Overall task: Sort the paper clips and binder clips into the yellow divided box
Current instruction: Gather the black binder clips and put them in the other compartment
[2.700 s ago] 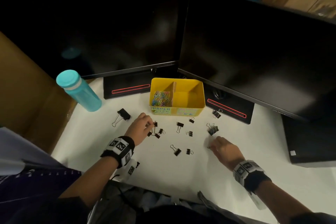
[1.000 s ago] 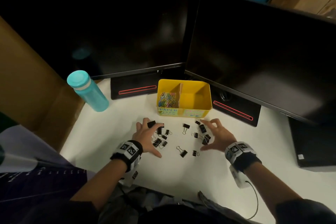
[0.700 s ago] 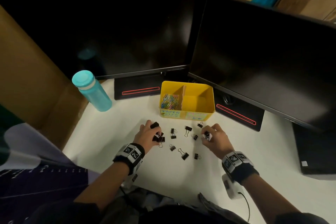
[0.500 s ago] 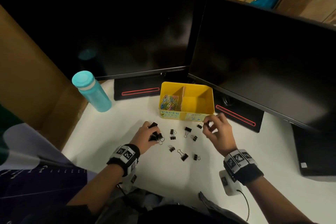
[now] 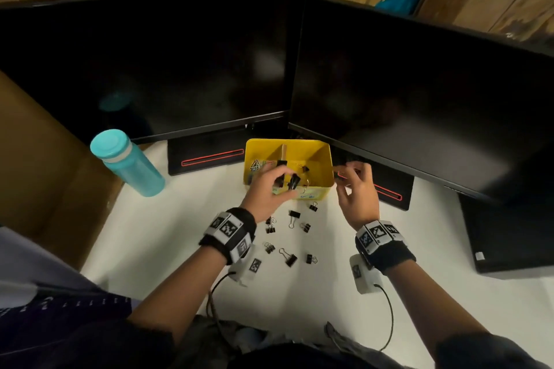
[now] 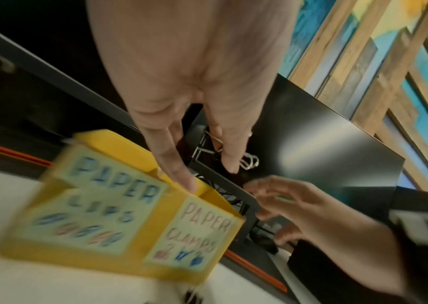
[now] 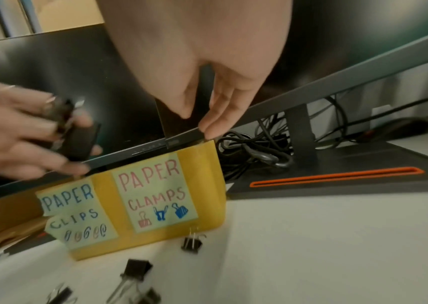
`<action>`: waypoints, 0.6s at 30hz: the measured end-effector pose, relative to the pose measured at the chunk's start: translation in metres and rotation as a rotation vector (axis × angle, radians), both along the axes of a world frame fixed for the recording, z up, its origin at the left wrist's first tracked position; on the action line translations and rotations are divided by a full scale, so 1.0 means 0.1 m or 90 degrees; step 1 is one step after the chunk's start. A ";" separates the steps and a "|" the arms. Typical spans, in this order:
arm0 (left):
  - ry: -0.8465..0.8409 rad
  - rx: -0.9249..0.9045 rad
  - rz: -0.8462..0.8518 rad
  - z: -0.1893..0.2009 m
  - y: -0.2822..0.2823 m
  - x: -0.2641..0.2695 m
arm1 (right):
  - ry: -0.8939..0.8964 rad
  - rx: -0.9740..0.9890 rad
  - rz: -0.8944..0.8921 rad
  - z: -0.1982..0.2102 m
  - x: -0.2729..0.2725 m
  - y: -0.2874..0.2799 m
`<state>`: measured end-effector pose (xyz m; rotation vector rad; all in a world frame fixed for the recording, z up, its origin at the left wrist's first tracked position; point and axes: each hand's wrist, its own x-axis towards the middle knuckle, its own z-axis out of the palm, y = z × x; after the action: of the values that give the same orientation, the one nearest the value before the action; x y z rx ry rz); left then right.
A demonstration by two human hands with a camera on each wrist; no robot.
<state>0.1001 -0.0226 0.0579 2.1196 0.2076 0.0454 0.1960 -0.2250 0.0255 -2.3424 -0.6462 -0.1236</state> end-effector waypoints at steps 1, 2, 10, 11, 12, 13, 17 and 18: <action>0.009 -0.037 0.003 0.06 -0.07 0.09 | 0.002 0.009 -0.025 -0.02 -0.05 -0.04; 0.022 -0.078 0.003 0.12 -0.13 0.17 | 0.009 0.006 -0.040 -0.05 -0.10 -0.08; 0.030 0.226 0.120 -0.06 0.22 -0.21 | 0.179 -0.159 0.113 -0.51 -0.47 -0.23; 0.094 0.254 0.127 -0.15 0.33 -0.35 | 0.199 -0.197 0.148 -0.54 -0.48 -0.21; 0.183 0.268 0.127 -0.23 0.43 -0.48 | 0.214 -0.237 0.176 -0.54 -0.48 -0.18; 0.276 0.277 0.121 -0.32 0.51 -0.58 | 0.223 -0.272 0.199 -0.54 -0.47 -0.14; 0.458 0.199 0.047 -0.60 0.55 -0.73 | 0.218 -0.314 0.217 -0.54 -0.42 -0.02; 0.448 0.162 0.022 -0.62 0.48 -0.71 | 0.211 -0.313 0.223 -0.55 -0.41 0.00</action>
<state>0.0291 0.0255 -0.0039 2.3083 0.6807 -0.6945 0.1548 -0.2248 -0.0291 -2.5695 -0.9866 0.6339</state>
